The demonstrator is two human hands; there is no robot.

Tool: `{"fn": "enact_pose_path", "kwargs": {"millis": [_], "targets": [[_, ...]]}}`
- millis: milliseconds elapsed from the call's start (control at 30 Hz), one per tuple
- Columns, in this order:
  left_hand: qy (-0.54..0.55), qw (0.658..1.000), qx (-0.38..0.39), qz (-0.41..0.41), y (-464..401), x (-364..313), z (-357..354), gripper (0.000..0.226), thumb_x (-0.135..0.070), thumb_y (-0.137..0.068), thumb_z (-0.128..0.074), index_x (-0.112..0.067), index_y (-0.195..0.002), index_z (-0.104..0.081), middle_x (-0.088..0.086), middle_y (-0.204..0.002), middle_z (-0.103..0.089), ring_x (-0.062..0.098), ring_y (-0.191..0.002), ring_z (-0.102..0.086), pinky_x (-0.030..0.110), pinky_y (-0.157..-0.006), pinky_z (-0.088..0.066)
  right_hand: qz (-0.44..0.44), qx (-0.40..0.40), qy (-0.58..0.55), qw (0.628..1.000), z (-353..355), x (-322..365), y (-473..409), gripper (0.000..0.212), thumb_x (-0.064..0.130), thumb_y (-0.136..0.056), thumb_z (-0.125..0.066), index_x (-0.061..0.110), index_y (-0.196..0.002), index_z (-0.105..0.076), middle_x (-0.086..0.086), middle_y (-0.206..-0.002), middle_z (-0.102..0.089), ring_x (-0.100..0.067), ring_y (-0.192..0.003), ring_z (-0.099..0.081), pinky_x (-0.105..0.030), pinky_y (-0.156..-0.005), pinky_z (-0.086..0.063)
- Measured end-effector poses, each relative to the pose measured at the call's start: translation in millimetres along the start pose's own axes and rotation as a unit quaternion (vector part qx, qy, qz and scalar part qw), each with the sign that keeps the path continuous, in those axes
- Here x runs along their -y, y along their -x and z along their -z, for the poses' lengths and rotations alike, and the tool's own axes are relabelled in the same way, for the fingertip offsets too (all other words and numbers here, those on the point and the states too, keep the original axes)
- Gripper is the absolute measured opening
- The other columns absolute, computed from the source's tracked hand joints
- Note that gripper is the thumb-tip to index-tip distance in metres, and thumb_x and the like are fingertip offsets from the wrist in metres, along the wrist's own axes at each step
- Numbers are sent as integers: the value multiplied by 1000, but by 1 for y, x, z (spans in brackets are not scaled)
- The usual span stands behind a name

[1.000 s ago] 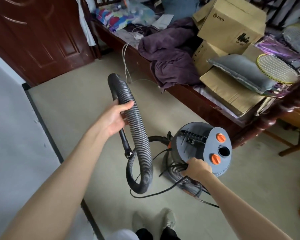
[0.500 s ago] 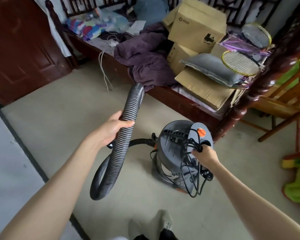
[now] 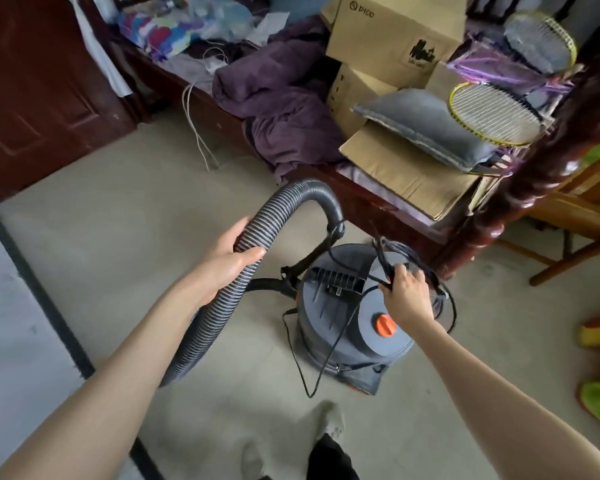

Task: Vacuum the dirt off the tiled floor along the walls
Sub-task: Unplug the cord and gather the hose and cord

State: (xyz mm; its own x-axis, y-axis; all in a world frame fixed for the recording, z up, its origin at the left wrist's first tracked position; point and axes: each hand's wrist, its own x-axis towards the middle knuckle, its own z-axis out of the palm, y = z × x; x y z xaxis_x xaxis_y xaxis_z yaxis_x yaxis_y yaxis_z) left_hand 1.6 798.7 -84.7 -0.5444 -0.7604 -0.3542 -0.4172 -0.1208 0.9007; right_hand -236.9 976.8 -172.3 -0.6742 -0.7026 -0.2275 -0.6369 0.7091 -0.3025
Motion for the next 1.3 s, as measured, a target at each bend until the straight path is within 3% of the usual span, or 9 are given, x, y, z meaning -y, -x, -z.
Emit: {"fn": "enact_pose_path", "kwargs": {"millis": [200,367,533,600,733,833,933,1133,1300], "targets": [[-38,998,6,49,-43,67,-54,70,-18,-91,-60,-35,-148,-23,-9,-142,-42,12,-126,-45,40,-109,-35,34,142,58,988,-67,-23,-31,40,35,-101,-48,7,-128,-40,-12,-127,-58,-31,-129,-34,-41,-96,-33],[-68,995,18,69,-64,130,-89,65,-5,-88,-59,-31,-142,-32,-27,-116,-47,4,-115,-46,-2,-81,-32,64,155,103,980,-99,-30,-47,41,40,-100,-46,10,-128,-38,-7,-124,-60,-27,-126,-35,-40,-95,-29],[-80,989,42,113,-87,181,-95,71,0,-89,-56,-22,-148,-24,-8,-141,-40,9,-129,-40,20,-102,-30,87,55,93,990,-123,-29,-57,58,37,-90,-64,6,-135,-47,-15,-140,-45,-35,-132,-37,-48,-109,-24],[-107,985,72,118,-104,191,-95,75,0,-89,-55,-23,-150,-18,-6,-145,-36,13,-131,-40,24,-103,-33,72,75,83,991,-131,-26,-63,79,51,-90,-59,9,-150,-30,-13,-158,-23,-30,-148,-16,-49,-118,-9],[-120,972,85,181,-125,211,-94,67,1,-87,-56,-19,-143,-26,3,-128,-51,12,-90,-58,16,-63,-44,61,81,79,992,-143,-24,-69,93,71,-88,-41,12,-156,-14,-5,-165,-5,-22,-152,1,-45,-121,-3],[-65,977,36,201,-139,218,-100,33,-21,-91,-61,-15,-117,-41,5,-116,-57,13,-86,-59,23,-69,-46,60,68,83,992,-144,-23,-70,92,71,-88,-39,11,-155,-17,-7,-165,-8,-24,-152,-1,-45,-121,-6],[-123,974,-52,185,-164,218,-110,35,-36,-89,-63,-8,-103,-47,4,-103,-60,22,-94,-61,21,-72,-38,60,56,85,993,-145,-22,-68,90,67,-88,-46,8,-153,-25,-10,-162,-17,-27,-151,-9,-47,-120,-12],[-177,971,6,158,-198,221,-112,55,-23,-91,-62,-12,-141,-42,11,-130,-58,27,-120,-53,31,-101,-38,57,32,87,994,-146,-19,-67,83,57,-86,-58,2,-146,-40,-15,-154,-36,-33,-147,-22,-53,-117,-25],[-202,971,34,121,-198,230,-109,55,-16,-91,-61,-19,-143,-42,18,-124,-53,30,-113,-55,35,-101,-40,48,33,100,993,-146,-16,-66,83,54,-86,-63,1,-145,-41,-15,-151,-42,-35,-147,-24,-54,-117,-26]]}}
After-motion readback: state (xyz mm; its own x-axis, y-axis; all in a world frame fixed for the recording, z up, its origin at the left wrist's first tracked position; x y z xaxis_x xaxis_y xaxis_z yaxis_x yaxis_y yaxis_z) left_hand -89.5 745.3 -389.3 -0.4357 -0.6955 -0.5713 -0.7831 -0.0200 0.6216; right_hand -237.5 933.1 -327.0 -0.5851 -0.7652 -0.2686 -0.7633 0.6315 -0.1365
